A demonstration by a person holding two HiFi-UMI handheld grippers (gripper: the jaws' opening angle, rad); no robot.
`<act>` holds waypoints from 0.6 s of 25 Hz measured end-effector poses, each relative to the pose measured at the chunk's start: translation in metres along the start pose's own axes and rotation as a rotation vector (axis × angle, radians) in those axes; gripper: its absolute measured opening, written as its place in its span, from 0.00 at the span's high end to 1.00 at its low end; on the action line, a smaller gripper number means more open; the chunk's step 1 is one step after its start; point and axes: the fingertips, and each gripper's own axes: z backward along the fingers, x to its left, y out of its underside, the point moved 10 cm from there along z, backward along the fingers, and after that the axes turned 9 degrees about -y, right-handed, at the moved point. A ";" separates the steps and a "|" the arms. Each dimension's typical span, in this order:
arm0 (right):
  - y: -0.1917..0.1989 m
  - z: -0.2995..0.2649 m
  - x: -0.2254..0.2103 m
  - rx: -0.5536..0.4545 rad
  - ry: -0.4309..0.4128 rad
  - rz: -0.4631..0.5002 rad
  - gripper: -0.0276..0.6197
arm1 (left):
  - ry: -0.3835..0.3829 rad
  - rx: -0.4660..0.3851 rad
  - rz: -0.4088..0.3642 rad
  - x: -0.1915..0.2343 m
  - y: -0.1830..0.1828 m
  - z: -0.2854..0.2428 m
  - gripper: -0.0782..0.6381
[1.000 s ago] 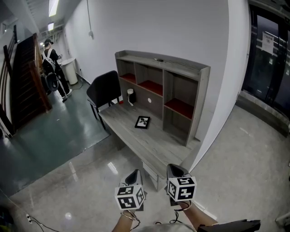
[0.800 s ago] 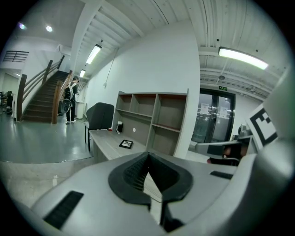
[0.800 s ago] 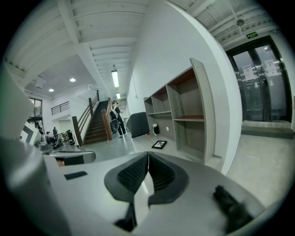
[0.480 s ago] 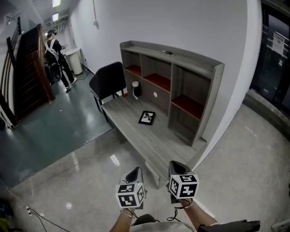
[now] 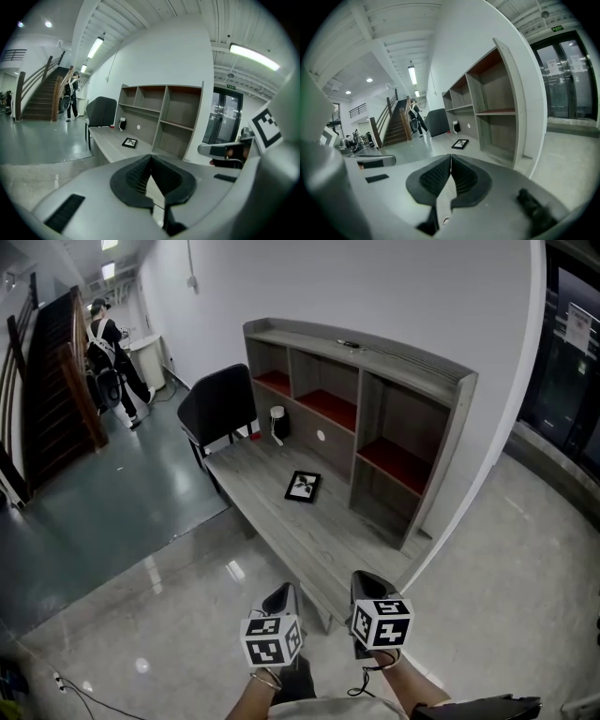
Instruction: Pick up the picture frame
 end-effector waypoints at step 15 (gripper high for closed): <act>-0.052 -0.112 -0.020 -0.013 0.048 -0.029 0.91 | 0.062 0.027 -0.047 0.045 -0.061 -0.118 0.87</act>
